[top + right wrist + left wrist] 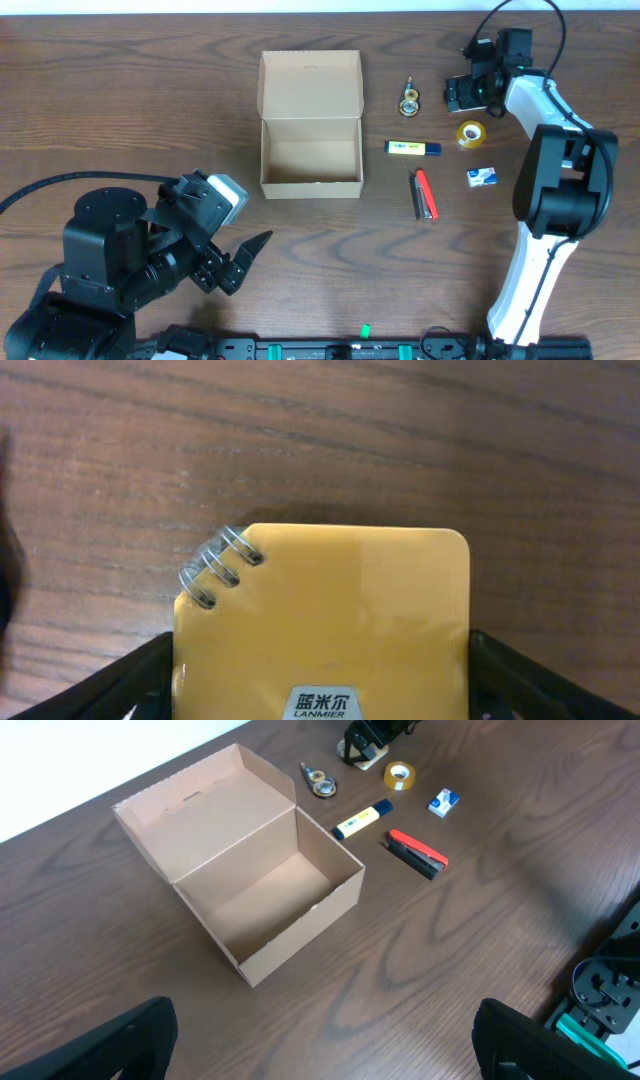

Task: Pack container
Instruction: 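Lift the yellow sticky-note pad with the right gripper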

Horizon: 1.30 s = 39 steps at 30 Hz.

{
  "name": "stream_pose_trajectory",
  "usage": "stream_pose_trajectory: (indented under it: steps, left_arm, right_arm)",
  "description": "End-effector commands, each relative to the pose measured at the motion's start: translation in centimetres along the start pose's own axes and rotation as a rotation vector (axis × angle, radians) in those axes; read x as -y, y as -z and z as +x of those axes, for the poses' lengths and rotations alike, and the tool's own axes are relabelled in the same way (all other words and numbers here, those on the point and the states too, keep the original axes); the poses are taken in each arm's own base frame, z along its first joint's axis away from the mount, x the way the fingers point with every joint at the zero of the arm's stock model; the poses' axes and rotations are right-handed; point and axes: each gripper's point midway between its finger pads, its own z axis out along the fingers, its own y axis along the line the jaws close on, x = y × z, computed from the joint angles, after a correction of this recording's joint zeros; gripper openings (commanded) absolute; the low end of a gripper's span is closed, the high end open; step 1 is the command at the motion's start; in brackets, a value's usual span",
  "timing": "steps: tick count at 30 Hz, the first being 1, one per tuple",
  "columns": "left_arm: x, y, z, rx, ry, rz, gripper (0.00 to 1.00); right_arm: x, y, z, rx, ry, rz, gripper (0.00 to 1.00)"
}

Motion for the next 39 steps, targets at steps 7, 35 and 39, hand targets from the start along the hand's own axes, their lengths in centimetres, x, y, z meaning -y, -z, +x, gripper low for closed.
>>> stream_pose_trajectory:
  steps: [7, 35, 39]
  left_arm:
    - [0.2, 0.5, -0.6, 0.021, -0.012, 0.007, 0.95]
    - [0.2, 0.5, -0.6, 0.021, -0.012, 0.007, 0.95]
    - [0.2, 0.5, -0.6, 0.021, -0.012, 0.007, 0.95]
  right_arm:
    - [0.0, -0.7, 0.2, -0.009, -0.026, -0.009, 0.66]
    - [-14.2, 19.6, -5.9, 0.150, 0.100, -0.122, 0.62]
    - [-19.4, 20.1, -3.9, 0.083, 0.130, -0.186, 0.60]
